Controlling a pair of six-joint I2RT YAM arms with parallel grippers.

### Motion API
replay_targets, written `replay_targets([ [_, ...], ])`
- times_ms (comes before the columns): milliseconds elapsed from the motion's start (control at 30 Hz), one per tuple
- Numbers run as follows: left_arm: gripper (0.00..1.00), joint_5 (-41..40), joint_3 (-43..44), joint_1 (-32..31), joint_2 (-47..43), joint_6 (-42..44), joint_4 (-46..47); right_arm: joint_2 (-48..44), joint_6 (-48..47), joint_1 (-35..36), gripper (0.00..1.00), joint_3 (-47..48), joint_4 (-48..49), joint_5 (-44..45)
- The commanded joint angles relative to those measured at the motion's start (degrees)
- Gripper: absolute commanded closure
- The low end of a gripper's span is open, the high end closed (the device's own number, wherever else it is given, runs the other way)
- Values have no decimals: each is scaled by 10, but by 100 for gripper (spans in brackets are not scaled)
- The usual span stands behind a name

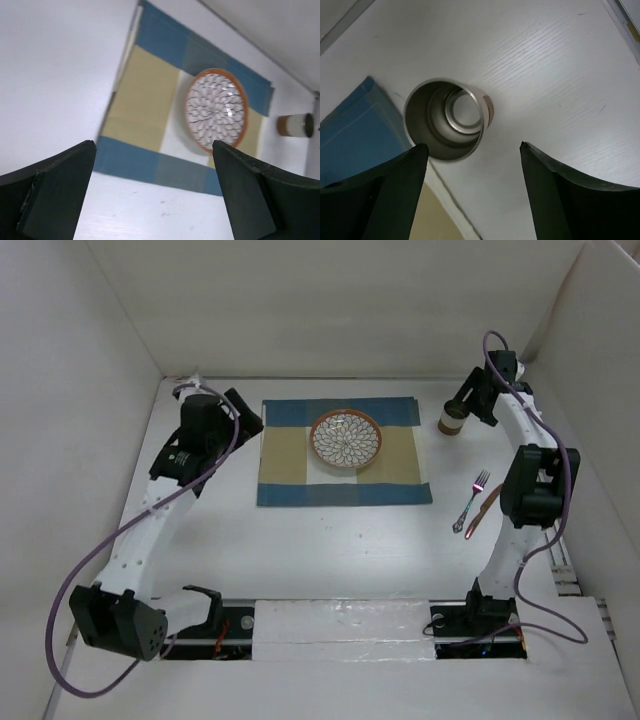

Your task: Set the dinner table for one person

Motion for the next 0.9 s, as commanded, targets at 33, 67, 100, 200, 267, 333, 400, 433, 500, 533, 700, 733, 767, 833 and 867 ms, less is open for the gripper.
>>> replay_targets([
  [33, 0, 25, -51, 28, -37, 114, -84, 52, 12, -18, 25, 66, 6, 8],
  [67, 0, 25, -58, 28, -46, 115, -84, 63, 12, -23, 25, 74, 6, 8],
  [100, 0, 25, -64, 28, -54, 128, -84, 72, 12, -23, 29, 80, 6, 8],
  [200, 0, 9, -87, 28, -71, 140, -90, 111, 7, -23, 42, 109, 1, 2],
  [267, 0, 9, -101, 28, -88, 140, -85, 129, 7, -23, 52, 121, -14, -4],
  [333, 0, 9, -107, 28, -88, 140, -78, 142, 7, -23, 82, 126, -20, -11],
  [400, 0, 9, -113, 28, -99, 140, -69, 134, 7, -18, 100, 112, -14, -4],
  [433, 0, 9, -121, 28, -99, 140, -63, 129, 7, -9, 100, 112, -8, -4],
  [500, 0, 20, -128, 28, -104, 140, -54, 120, 7, 8, 100, 112, -8, 25],
  [533, 0, 20, -128, 28, -104, 140, -47, 112, 7, 16, 100, 120, -8, 39],
  [700, 0, 39, -133, 28, -104, 140, -42, 86, 7, 60, 100, 138, -21, 92],
  [733, 0, 39, -138, 28, -104, 140, -42, 86, 2, 75, 100, 145, -21, 92],
  [767, 0, 39, -138, 28, -104, 140, -42, 92, 2, 82, 100, 163, -21, 92],
  [833, 0, 44, -138, 28, -104, 140, -42, 106, 2, 96, 100, 193, -46, 99],
  [867, 0, 44, -138, 28, -104, 140, -42, 124, 2, 113, 100, 224, -56, 105],
])
